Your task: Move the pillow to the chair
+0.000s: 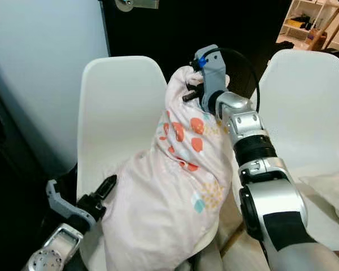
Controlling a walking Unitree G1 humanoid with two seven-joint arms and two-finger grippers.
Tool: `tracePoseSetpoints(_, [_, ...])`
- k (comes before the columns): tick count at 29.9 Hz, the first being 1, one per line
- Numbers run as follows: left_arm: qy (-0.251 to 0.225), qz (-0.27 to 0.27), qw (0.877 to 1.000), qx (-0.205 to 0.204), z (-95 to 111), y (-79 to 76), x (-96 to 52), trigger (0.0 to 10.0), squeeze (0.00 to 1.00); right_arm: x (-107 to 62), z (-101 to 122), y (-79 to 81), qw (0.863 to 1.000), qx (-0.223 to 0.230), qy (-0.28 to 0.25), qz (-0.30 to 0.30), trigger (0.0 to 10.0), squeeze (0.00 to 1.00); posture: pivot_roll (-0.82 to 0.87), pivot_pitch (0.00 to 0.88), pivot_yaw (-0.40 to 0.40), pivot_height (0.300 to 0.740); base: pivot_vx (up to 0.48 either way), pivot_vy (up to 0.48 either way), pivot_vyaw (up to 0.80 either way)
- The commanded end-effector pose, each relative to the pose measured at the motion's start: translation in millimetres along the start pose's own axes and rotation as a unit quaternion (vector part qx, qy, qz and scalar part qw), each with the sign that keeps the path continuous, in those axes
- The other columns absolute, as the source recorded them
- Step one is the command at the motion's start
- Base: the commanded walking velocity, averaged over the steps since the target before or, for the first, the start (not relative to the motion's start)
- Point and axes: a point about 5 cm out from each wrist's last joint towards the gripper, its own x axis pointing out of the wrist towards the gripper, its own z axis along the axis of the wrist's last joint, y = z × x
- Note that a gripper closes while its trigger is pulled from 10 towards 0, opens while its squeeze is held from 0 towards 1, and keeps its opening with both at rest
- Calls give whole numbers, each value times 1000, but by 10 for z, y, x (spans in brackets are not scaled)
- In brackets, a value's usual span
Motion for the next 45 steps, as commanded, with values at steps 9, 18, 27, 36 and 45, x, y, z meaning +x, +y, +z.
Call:
tracePoseSetpoints(9, [55, 30, 998, -30, -190, 157, 112, 10000, 0, 18, 234, 147, 999, 11, -37, 38, 10000, 0, -64, 0, -104, 446, 0, 0, 0])
tracePoseSetpoints(18, [79, 31, 995, -51, -271, 202, 193, 0, 0, -26, 344, 129, 998, 10, -51, 40, 10000, 0, -96, 7, -102, 446, 0, 0, 0])
tracePoseSetpoints(27, [39, 47, 997, -43, -93, 282, 147, 0, 0, -50, 345, 107, 998, 10, -50, 35, 10000, 0, -88, 0, -102, 446, 0, 0, 0])
tracePoseSetpoints(36, [-103, 35, 992, 57, 626, -2, 52, 0, 0, -68, 81, 49, 999, -26, 17, 22, 10000, 0, -59, 0, -99, 446, 0, 0, 0])
tracePoseSetpoints(45, [-186, -86, 973, 108, 1016, -784, -94, 0, 0, -136, -300, -77, 994, -38, 99, 12, 10000, 0, -19, 0, -97, 446, 0, 0, 0])
